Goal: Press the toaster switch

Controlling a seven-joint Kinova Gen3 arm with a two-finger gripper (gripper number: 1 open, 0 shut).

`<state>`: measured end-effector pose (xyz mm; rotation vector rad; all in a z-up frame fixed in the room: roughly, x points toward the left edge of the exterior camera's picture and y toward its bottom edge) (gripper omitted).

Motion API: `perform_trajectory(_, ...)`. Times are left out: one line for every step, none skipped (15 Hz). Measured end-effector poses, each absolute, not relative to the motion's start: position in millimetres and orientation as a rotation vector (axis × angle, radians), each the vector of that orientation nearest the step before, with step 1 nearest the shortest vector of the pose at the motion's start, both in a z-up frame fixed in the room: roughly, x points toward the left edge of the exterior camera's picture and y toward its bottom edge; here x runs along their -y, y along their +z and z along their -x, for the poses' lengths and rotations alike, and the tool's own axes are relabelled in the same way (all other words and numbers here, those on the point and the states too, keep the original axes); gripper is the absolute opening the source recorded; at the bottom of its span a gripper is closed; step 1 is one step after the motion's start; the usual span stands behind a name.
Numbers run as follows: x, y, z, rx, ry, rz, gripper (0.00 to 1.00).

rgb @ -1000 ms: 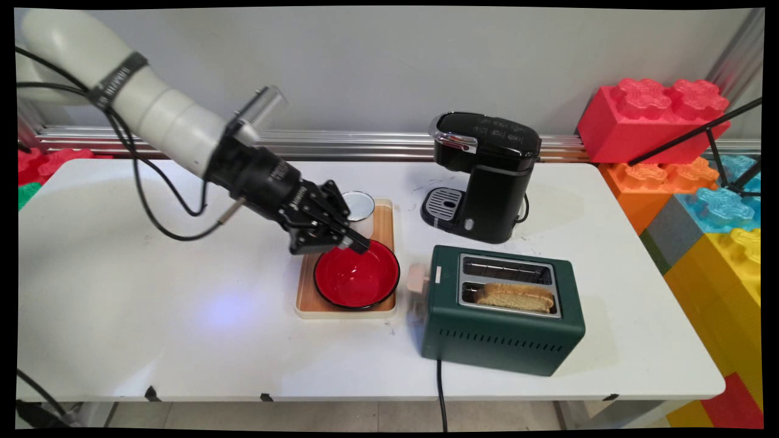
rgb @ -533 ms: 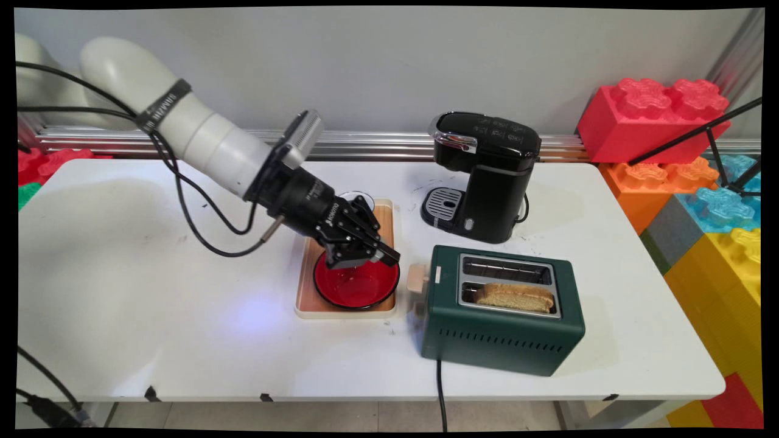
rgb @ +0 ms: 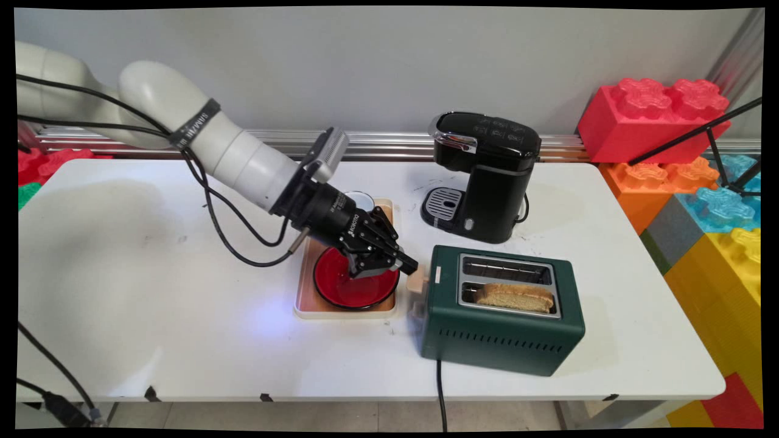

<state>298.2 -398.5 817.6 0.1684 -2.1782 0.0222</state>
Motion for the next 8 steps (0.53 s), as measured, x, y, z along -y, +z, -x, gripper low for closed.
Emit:
perform_trajectory(399.7, 814.8, -296.0, 2.177, 0.021, -0.171, 0.00)
perform_trajectory(400.5, 812.6, -294.7, 2.177, 0.020, -0.173, 0.00)
perform_trajectory(400.9, 811.1, -294.0, 2.178, 0.019, -0.174, 0.00)
perform_trajectory(401.5, 808.7, -293.1, 2.179, 0.018, -0.176, 0.00)
perform_trajectory(402.2, 806.0, -292.4, 2.180, 0.017, -0.178, 0.00)
perform_trajectory(402.7, 803.4, -291.6, 2.182, 0.017, -0.179, 0.00)
perform_trajectory(403.1, 800.8, -290.7, 2.183, 0.015, -0.179, 0.00)
perform_trajectory(403.3, 798.8, -290.0, 2.183, 0.014, -0.180, 0.00)
